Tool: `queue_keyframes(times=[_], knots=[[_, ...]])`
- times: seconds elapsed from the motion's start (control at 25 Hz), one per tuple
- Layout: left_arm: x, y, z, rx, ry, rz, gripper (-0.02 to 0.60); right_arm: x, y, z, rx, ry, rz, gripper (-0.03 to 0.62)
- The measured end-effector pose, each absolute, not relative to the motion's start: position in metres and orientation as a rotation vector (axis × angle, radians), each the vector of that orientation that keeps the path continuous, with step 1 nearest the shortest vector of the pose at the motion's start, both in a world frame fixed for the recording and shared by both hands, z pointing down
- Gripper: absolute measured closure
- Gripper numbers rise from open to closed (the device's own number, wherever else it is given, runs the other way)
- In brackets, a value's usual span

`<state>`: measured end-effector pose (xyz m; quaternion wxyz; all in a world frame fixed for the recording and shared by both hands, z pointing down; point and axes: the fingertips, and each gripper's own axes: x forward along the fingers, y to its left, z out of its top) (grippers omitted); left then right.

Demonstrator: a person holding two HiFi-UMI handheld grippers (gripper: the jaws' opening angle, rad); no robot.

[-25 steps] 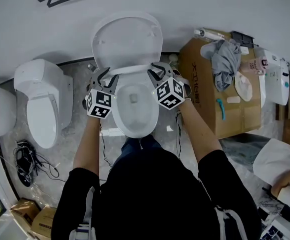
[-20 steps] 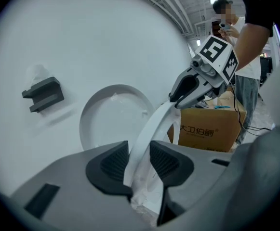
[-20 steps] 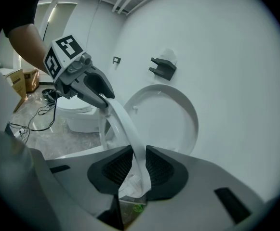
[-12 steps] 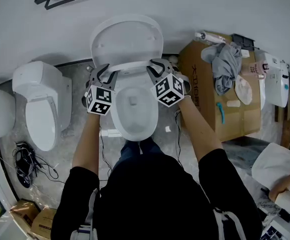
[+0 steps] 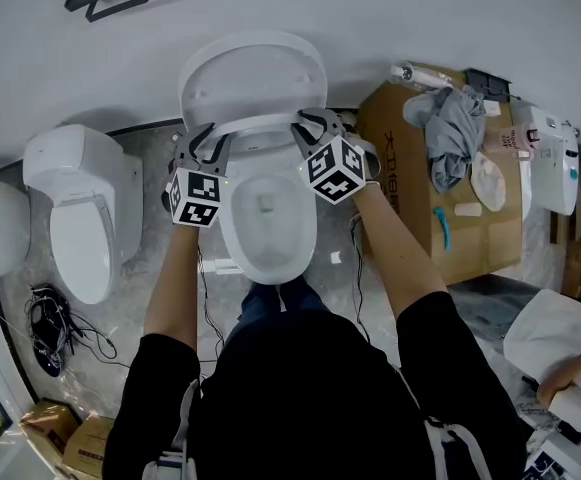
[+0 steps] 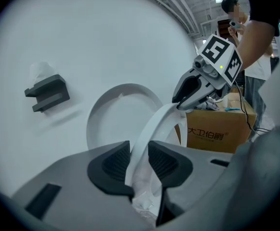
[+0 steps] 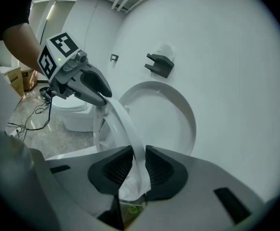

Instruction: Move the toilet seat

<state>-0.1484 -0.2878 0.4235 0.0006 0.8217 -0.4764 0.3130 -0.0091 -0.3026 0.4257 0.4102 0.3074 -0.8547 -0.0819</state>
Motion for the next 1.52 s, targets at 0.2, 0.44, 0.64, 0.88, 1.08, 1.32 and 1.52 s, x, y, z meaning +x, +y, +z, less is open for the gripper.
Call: queue_keyframes(times=[0.2,0.44,0.64,0.88,1.08,1.32,1.52], knots=[[-0.152,-0.293,0.421,2.57,-1.521,0.973,0.471,-0.011,-0.315,0.426,0.787,-2.147,-0.191,0.496],[-0.154,-0.301,0.421,2.556,-1.534,0.953,0.479,-0.013,-0.328,0.426,0.79,-2.142,-0.185,0.497],[-0.157,-0.311,0.421,2.542,-1.557,0.928,0.495,-0.016,-0.34,0.427,0.81,-2.138,-0.175,0.499],[-0.16,-0.322,0.419,2.506,-1.601,0.874,0.524,-0.017,-0.353,0.429,0.815,-2.134,-0.168,0.5],[-0.162,-0.329,0.418,2.482,-1.624,0.828,0.55,-0.019,-0.362,0.43,0.831,-2.135,-0.163,0.502],[-0.148,-0.329,0.423,2.507,-1.578,0.835,0.568,-0.02,-0.373,0.432,0.851,-2.133,-0.153,0.502],[-0.141,-0.331,0.422,2.506,-1.574,0.812,0.572,-0.021,-0.377,0.432,0.854,-2.136,-0.162,0.503]])
